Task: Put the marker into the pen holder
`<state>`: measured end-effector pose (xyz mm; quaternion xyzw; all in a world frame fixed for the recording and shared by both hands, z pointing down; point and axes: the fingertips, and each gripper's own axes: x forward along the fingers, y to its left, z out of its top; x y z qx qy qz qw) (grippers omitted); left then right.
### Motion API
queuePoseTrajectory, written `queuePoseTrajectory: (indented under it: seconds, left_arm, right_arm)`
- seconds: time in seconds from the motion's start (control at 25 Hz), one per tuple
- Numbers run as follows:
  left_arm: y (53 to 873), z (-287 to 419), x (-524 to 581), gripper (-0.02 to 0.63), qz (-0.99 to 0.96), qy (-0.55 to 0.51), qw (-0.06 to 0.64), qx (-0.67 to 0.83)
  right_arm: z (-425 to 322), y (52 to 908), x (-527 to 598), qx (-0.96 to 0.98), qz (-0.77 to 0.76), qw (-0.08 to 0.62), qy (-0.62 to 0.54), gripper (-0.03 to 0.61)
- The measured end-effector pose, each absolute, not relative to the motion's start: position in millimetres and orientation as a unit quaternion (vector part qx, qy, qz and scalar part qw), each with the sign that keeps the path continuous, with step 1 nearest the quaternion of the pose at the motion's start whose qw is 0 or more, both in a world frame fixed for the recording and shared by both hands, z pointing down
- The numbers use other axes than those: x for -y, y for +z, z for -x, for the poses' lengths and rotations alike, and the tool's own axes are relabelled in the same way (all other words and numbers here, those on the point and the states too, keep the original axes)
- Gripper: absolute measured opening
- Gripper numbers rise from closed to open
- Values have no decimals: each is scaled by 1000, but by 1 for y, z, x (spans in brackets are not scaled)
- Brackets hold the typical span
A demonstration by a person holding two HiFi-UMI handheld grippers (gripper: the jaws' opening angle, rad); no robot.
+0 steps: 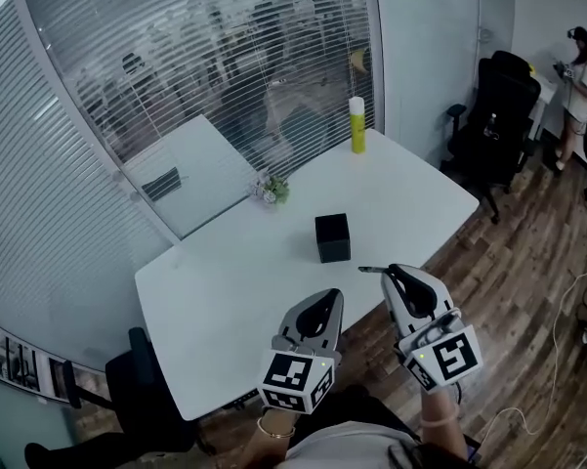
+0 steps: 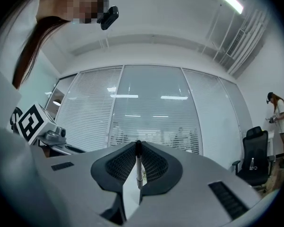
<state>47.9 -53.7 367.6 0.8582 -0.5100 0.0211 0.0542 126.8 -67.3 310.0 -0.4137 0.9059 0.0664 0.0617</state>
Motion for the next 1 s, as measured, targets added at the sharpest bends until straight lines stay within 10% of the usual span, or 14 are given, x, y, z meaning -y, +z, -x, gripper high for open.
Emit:
queuePoseTrajectory:
  seconds: [1.0]
  left_arm:
    - [366,-19,135,18,-856,18,61,513]
  right_arm:
    - [-101,318,151,-907,414,44,62,58]
